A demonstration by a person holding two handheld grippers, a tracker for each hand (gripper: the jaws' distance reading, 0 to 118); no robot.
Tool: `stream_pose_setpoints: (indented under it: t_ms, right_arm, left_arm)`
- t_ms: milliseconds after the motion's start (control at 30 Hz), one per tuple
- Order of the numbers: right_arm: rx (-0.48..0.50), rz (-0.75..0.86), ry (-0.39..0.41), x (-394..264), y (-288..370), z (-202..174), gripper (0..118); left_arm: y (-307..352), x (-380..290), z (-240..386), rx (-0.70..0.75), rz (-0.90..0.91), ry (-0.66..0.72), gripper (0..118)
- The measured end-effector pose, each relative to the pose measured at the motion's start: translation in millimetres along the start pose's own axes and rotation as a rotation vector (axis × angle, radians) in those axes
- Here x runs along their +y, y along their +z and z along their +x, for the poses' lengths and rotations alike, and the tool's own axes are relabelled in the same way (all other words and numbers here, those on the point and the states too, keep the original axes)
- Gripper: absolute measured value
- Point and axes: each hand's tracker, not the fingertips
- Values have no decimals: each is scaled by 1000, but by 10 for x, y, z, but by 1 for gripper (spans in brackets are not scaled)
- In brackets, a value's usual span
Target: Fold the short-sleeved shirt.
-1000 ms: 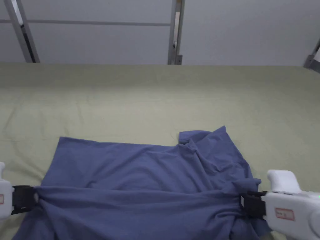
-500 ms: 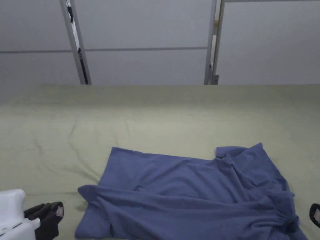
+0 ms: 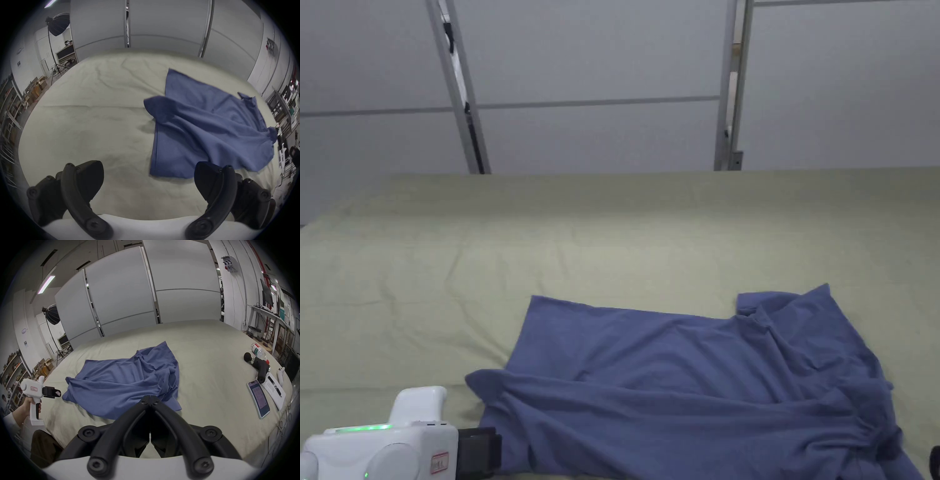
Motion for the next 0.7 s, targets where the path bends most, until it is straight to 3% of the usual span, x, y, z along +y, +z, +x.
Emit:
stream_pose_setpoints:
  t_ms: [67, 100, 133, 200, 233, 267, 300, 367, 400, 567, 600, 633, 667, 700]
  right_arm:
    - [-14, -8, -9, -26, -42, 39, 2]
    - [-21, -13, -13, -36, -68, 51, 2]
    - [-26, -19, -15, -45, -95, 61, 2]
    - [-46, -37, -13, -98, -214, 179, 2]
    - [-58, -51, -10, -101, -265, 194, 2]
    - [-74, -80, -10, -101, -356, 223, 4]
    - [-92, -129, -16, -107, -465, 271, 33]
    - [-100, -237, -36, -116, -731, 340, 104]
    - [-105, -285, -36, -138, -873, 359, 118]
    - [-128, -344, -20, -152, -1364, 341, 116]
    - [-116, -350, -32, -145, -1441, 351, 102]
    - [-94, -373, -71, -144, -1499, 361, 81]
    - [-87, -393, -106, -134, -1533, 352, 70]
    - [-148, -381, -68, -105, -1497, 298, 46]
  left_arm:
    - [-172, -15, 99, 12, -22, -33, 105]
    - [-243, -17, 153, 16, -37, -36, 85]
    - [-292, -41, 193, 16, -47, -34, 75]
    - [-228, -71, 244, 41, -7, -27, 69]
    - [-201, -74, 245, 28, -5, -29, 48]
    - [-170, -61, 257, 5, 18, -29, 13]
    - [-142, -58, 295, 34, 29, -32, 5]
    - [-98, -46, 337, 55, 44, -68, 5]
    - [-16, -65, 387, 52, 50, -68, 5]
    - [193, -79, 280, -27, 43, -2, 5]
    - [236, -80, 266, -32, 46, -2, 5]
    - [270, -79, 258, -33, 47, -4, 5]
    - [277, -56, 225, -32, 47, -4, 5]
    - [315, -46, 209, -39, 44, -2, 5]
